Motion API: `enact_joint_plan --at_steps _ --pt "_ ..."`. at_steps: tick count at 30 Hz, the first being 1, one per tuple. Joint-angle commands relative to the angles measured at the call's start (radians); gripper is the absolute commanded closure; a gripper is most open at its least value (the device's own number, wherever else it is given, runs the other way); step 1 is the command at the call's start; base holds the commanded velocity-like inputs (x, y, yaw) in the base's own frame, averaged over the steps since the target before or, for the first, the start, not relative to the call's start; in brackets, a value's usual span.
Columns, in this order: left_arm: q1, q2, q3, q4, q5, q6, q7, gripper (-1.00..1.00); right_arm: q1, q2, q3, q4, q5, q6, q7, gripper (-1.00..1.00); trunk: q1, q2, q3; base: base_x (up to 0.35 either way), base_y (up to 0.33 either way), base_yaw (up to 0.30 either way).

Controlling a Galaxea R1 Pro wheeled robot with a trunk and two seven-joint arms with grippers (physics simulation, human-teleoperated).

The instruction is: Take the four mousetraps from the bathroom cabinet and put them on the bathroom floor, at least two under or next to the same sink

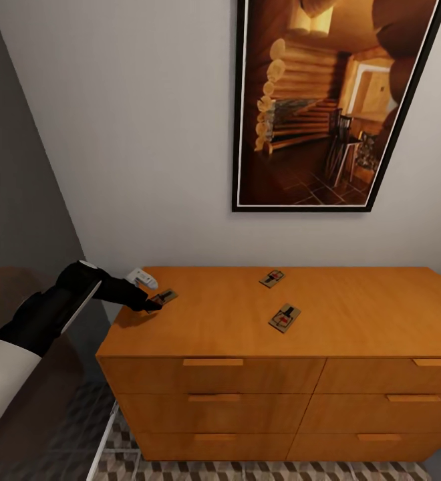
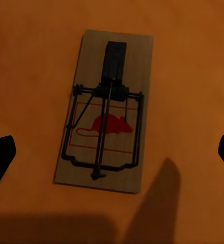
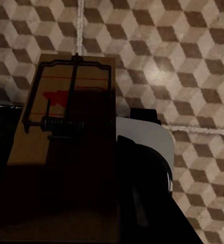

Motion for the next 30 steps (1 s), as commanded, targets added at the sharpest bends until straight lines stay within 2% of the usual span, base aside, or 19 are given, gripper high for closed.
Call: enact_joint_plan --at_steps 1,30 --pt "-0.001 0.001 -0.001 0.000 0.000 0.006 -0.003 -1.00 -0.001 0.000 -0.009 0.001 0.005 -0.003 0.004 1.00 0.000 -0.001 -0.001 0.000 0.000 0.000" --pt "-0.001 -0.001 -0.004 0.016 -0.001 0.005 0.000 -1.00 -0.001 0.000 -0.009 0.001 0.006 -0.003 0.004 1.00 0.000 -0.001 -0.019 0.000 0.000 0.000"
